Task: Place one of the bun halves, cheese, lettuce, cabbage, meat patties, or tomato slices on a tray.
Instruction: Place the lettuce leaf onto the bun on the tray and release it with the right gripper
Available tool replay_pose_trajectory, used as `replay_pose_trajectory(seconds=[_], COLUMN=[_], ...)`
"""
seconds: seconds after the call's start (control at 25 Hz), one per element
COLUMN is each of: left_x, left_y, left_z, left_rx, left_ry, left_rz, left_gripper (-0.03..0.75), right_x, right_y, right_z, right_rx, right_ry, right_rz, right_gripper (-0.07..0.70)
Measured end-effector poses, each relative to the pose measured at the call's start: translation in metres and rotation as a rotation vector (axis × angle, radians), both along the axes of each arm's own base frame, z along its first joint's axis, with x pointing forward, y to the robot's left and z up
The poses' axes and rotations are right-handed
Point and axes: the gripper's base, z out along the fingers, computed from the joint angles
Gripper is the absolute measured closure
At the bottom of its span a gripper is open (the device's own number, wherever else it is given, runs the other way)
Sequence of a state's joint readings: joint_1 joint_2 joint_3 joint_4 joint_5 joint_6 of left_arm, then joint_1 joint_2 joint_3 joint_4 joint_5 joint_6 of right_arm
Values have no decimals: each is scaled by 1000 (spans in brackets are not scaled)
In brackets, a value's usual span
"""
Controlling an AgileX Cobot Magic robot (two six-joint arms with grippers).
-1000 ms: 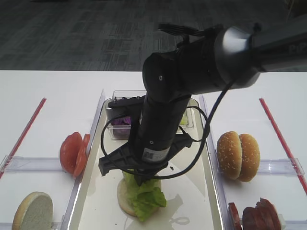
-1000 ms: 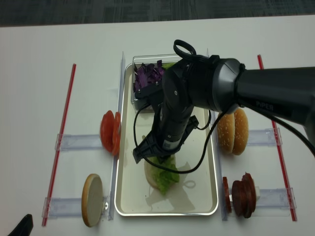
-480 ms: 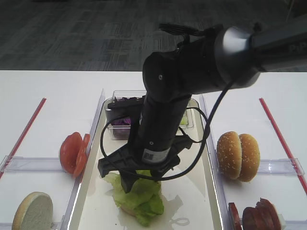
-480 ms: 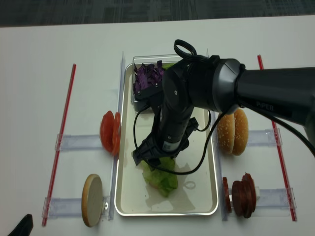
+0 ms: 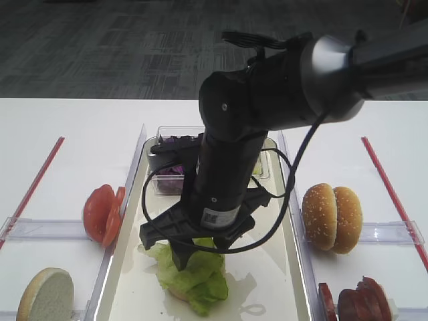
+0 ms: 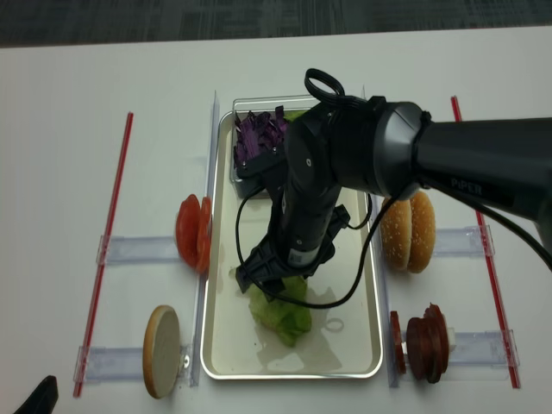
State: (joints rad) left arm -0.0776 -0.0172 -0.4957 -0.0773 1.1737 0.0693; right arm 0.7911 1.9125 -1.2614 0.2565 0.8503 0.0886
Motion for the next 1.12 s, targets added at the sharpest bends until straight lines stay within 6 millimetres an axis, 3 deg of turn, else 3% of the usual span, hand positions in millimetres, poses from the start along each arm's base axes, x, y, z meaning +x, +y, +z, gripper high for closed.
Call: replay_pose_trajectory(seconds=[1.0,1.12], left_x=[0,0], left_y=[0,0], left_z=[0,0], left_rx=[0,0], left_ry=[0,0], left_rz=[0,0], left_gripper=[258,258], right_x=[4,3], right_y=[-5,-7], right_z=[-4,3], right_rx=[-67,-64], right_ry=[-50,-53], right_rz=[32,34], right_gripper=[146,146])
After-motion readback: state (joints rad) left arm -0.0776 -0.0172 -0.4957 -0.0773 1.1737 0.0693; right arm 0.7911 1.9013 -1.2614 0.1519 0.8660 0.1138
